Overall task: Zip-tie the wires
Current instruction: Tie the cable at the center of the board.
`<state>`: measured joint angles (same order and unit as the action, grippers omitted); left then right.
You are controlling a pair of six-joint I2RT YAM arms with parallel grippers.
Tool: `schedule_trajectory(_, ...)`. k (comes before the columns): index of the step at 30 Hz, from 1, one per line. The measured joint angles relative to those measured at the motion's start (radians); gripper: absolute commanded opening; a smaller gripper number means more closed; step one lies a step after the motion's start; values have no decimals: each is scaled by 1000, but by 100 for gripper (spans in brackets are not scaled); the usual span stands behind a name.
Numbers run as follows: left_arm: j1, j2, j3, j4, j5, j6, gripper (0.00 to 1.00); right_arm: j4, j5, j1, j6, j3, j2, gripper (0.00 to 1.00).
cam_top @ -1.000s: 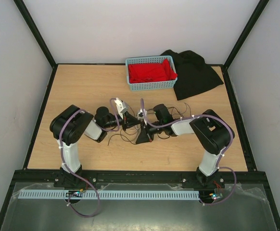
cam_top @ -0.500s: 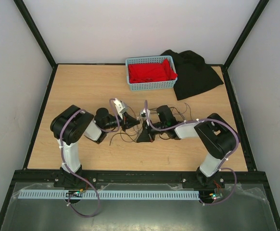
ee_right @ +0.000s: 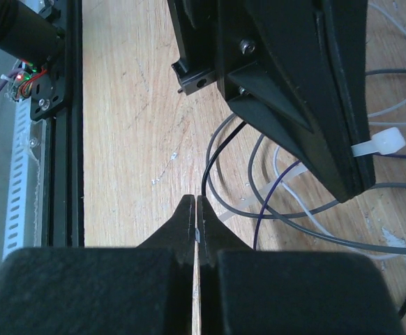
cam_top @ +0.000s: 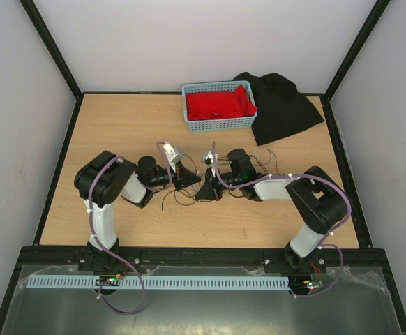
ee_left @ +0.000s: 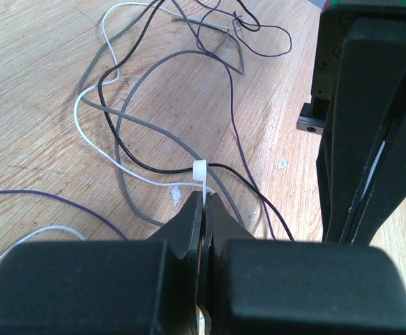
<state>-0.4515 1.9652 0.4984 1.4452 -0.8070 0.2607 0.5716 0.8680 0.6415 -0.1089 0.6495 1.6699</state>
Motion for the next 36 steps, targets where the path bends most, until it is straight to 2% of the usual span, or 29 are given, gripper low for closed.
schedule_trajectory(4,3,0,0,0,-9,13,0,0,-13,0,-11,14,2,0)
schedule_trajectory(18,4,0,0,0,-61,49,0,1,-117,-20,-72,16,5,0)
schedule_trajectory(36,14,15,13,0,-112,134,0,20,-178,-65,-149,16,-2,0)
